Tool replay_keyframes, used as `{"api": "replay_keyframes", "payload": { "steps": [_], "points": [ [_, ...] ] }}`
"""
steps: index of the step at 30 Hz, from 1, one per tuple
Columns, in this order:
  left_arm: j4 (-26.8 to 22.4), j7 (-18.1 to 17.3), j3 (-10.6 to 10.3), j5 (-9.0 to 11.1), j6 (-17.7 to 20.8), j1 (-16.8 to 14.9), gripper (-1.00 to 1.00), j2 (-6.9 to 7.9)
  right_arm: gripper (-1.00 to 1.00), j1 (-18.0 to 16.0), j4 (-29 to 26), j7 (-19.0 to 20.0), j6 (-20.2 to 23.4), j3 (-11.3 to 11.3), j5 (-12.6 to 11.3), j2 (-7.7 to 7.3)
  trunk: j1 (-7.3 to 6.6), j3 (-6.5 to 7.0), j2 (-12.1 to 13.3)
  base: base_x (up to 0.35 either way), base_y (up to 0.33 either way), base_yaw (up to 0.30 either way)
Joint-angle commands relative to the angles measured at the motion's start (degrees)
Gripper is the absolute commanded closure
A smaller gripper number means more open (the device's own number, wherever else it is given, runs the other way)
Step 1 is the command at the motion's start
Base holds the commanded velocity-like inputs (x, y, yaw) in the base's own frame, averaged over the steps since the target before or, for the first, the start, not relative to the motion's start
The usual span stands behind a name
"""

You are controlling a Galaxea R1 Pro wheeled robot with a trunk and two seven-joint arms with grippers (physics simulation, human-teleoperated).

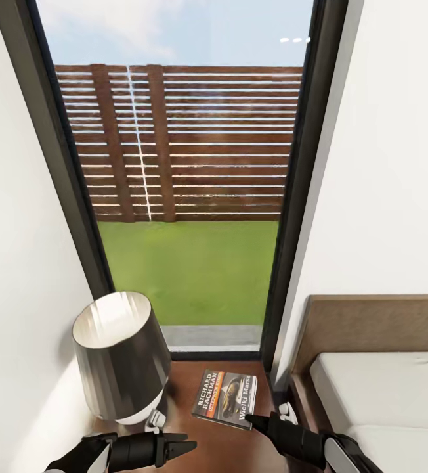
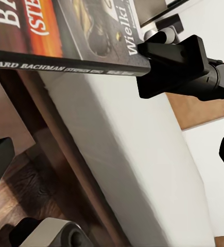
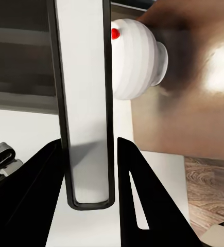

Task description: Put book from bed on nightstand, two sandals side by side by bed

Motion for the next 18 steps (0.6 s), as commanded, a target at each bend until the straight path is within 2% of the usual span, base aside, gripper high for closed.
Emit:
{"api": "replay_keyframes", "payload": {
  "steps": [1,18],
  "points": [
    [0.0,-0.2,0.2,0.0,0.6,0.0,-1.0,-0.01,1.0,-0.1,0.0,-0.1,0.3,0.2,-0.6,-0.06,0.23,-0.25,-0.5,0.0,0.0,0.0],
    [0.0,-0.2,0.2,0.0,0.6,0.0,-1.0,-0.01,1.0,-0.1,0.0,0.0,0.3,0.3,-0.5,-0.06,3.96,-3.3,-7.3,0.0,0.0,0.0]
  ]
}}
